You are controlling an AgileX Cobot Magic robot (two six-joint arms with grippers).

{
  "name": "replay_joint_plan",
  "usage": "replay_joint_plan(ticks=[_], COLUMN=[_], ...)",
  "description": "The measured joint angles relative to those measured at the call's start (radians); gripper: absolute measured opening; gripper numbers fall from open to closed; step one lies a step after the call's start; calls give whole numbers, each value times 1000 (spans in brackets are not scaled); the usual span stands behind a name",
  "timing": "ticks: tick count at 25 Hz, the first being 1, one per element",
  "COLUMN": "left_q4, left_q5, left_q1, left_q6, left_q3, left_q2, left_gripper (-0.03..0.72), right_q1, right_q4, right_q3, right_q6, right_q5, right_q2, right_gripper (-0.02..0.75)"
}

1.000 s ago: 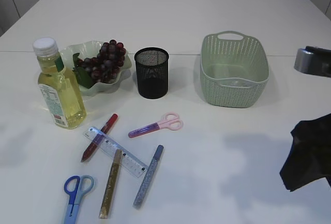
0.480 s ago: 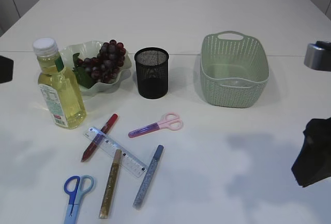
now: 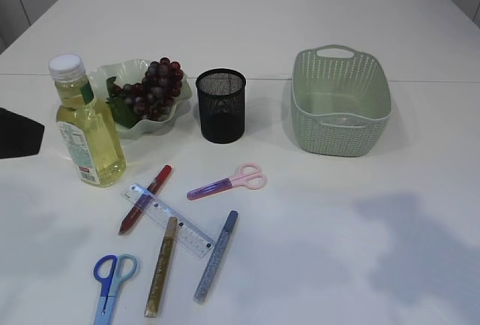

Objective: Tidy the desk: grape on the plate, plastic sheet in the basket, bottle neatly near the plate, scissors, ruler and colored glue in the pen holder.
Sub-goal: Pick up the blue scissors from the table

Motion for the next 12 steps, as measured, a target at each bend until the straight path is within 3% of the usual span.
replay_joint_plan(ticks=[6, 12], left_q4=[-33, -35], left_q5=[30, 13], left_q1=[-43, -112], left_q6=[47, 53], left_q3=[-64, -96], left_q2=[78, 132], left_gripper=[467, 467], right_q1=[0, 0], right_q4=[-141, -155], right_q3=[27, 27], right_q6=[40, 45], right_q5=[1, 1], right_q2=[0, 0], right_gripper=[525, 442])
